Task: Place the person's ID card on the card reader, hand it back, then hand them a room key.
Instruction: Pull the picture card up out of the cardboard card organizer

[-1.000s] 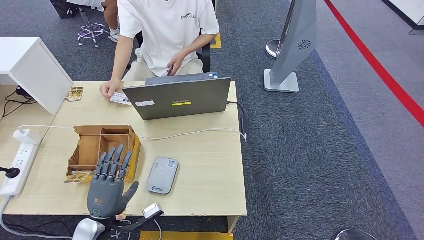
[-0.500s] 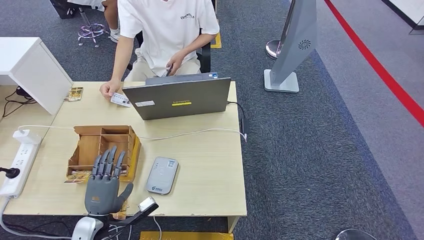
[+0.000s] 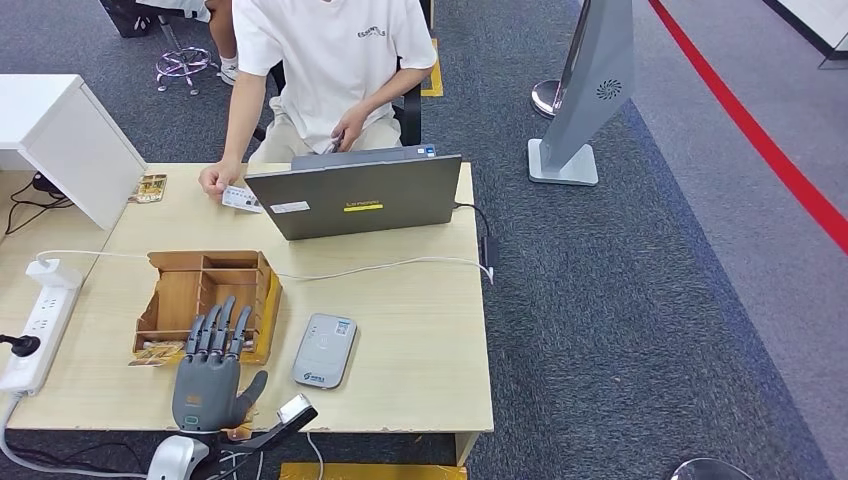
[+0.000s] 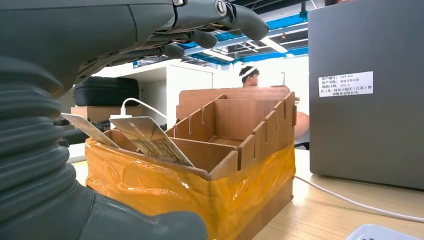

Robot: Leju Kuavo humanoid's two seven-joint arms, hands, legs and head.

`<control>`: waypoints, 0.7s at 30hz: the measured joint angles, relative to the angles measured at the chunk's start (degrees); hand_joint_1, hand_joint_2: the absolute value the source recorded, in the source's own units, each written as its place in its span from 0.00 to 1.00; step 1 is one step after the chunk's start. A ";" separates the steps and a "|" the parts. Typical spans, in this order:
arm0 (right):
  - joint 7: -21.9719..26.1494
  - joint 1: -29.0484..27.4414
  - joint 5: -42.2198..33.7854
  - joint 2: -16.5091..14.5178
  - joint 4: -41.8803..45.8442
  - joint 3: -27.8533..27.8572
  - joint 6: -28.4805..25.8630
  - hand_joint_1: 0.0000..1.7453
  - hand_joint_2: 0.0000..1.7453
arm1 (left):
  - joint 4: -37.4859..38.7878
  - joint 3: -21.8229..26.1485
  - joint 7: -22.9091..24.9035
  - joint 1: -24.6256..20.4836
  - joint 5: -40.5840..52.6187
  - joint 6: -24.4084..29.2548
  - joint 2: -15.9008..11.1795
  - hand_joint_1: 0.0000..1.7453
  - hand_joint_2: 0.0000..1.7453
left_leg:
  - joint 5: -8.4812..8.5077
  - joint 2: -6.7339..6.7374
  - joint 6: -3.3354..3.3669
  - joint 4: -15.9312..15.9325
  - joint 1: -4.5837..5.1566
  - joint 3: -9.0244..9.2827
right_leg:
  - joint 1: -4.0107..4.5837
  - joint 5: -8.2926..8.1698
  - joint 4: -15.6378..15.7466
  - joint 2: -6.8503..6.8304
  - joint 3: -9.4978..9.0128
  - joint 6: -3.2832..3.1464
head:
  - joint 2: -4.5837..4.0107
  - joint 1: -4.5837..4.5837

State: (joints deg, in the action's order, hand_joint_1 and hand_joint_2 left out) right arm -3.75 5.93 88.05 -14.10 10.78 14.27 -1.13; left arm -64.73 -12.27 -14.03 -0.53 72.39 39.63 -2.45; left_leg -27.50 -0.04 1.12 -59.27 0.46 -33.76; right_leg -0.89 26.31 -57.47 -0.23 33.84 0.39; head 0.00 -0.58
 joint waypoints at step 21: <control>-0.20 0.05 1.52 0.00 0.00 -1.01 0.78 0.00 0.00 | 0.15 10.09 -3.22 -0.79 1.31 0.00 3.15 0.00 1.00 | 0.00 0.00 0.00 0.00 0.00 0.00 | 0.00 0.00 0.00 0.00 -0.01 0.00 | 0.00 -0.01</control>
State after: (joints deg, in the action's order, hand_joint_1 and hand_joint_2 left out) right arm -3.96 5.99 89.56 -14.10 10.78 13.26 -0.34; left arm -64.58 -2.18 -17.25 -1.32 73.70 39.63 0.70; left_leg -27.50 -0.04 1.12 -59.27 0.46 -33.76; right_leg -0.90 26.31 -57.47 -0.23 33.83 0.39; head 0.00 -0.59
